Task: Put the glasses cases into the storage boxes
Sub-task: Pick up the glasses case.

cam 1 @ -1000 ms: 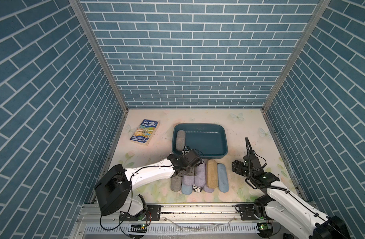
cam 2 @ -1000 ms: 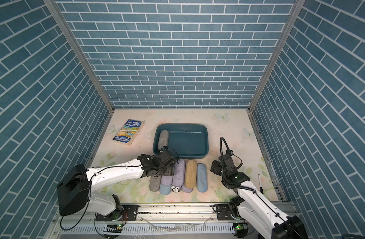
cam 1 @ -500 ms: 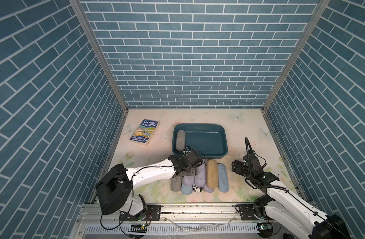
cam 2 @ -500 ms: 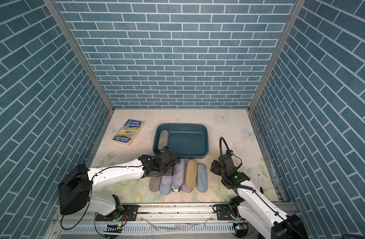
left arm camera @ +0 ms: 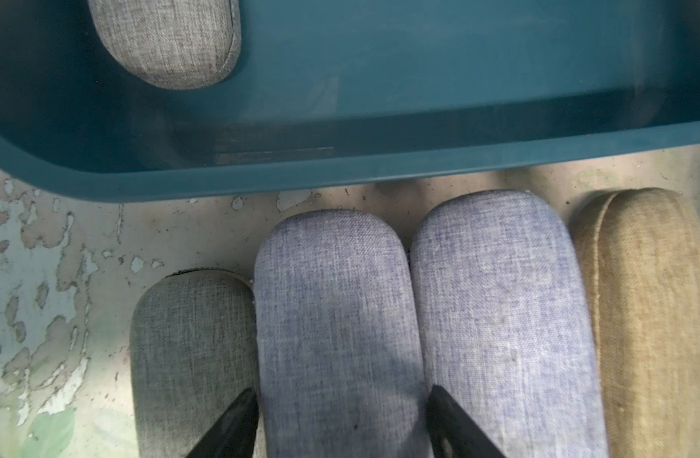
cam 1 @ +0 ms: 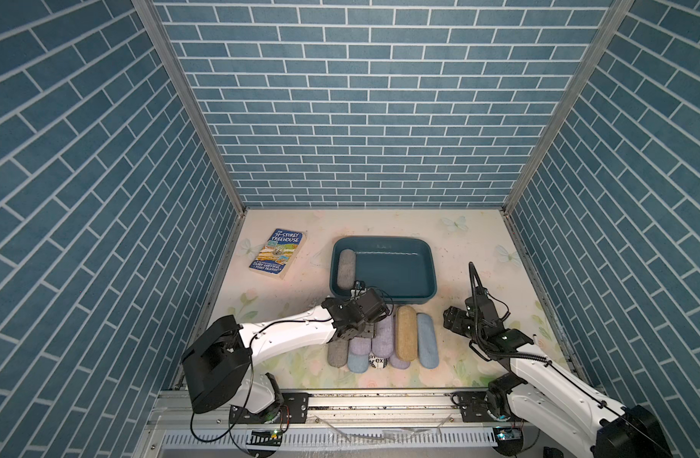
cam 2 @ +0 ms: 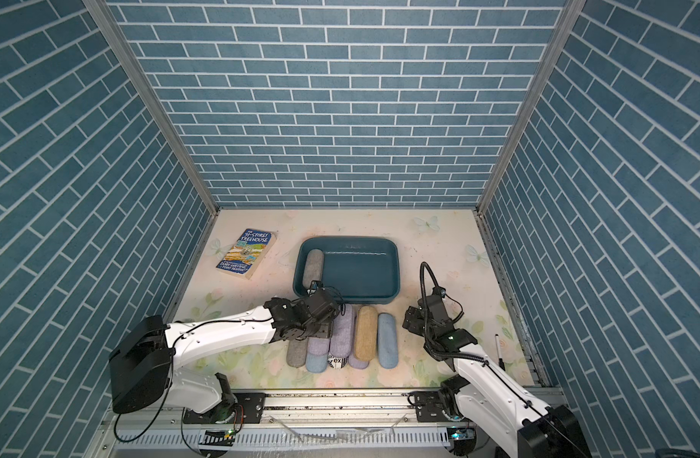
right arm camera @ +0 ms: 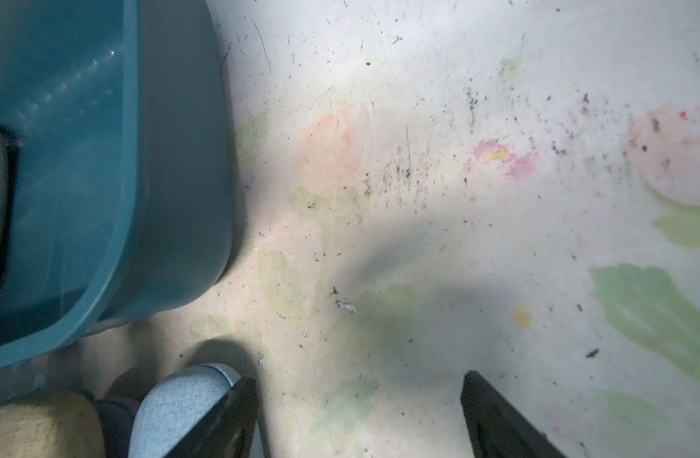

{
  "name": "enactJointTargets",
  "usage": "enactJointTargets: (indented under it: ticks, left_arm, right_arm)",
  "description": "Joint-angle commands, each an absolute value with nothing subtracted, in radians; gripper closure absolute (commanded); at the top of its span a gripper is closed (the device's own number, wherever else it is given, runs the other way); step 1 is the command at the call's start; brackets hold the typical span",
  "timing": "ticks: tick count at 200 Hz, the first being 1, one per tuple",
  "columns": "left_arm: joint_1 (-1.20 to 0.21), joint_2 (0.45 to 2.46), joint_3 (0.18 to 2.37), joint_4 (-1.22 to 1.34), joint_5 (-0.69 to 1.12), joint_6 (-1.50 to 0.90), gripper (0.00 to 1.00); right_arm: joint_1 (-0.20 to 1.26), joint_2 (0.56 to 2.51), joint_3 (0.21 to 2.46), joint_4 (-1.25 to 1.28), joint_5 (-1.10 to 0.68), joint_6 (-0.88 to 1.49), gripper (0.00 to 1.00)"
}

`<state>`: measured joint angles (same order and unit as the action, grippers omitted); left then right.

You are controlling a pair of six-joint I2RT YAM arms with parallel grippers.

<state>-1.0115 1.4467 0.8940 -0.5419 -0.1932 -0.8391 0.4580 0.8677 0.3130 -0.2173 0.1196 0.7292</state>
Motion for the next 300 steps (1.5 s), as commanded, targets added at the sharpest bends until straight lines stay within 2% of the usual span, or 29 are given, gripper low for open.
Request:
enactJointTargets:
  ticks: [1, 36, 77, 98, 233, 277, 300]
  left_arm:
    - [-1.015, 1.438, 0.861, -0.64, -0.233, -0.838, 0.31]
    - [-1.015, 1.446, 0.859, -0.635, -0.229, -0.834, 0.3]
    - [-1.028, 1.462, 0.883, -0.631, -0.224, -0.819, 0.2]
    - [-1.032, 1.473, 0.892, -0.63, -0.222, -0.811, 0.19]
    - [-1.071, 1.511, 0.927, -0.662, -0.243, -0.778, 0.2]
    - [-1.08, 1.52, 0.926, -0.671, -0.251, -0.781, 0.26]
    - [-1.083, 1.517, 0.93, -0.682, -0.265, -0.781, 0.23]
  right_arm:
    - [0.46, 0.874, 0.304, -0.209, 0.116, 0.765, 0.18]
    - [0.46, 0.88, 0.305, -0.204, 0.114, 0.765, 0.18]
    - [0.459, 0.88, 0.304, -0.206, 0.112, 0.767, 0.18]
    - [0.46, 0.877, 0.302, -0.205, 0.112, 0.769, 0.18]
    - [0.46, 0.899, 0.304, -0.191, 0.11, 0.77, 0.18]
    - [0.459, 0.898, 0.298, -0.19, 0.108, 0.772, 0.18]
    - [0.46, 0.898, 0.296, -0.189, 0.109, 0.773, 0.18]
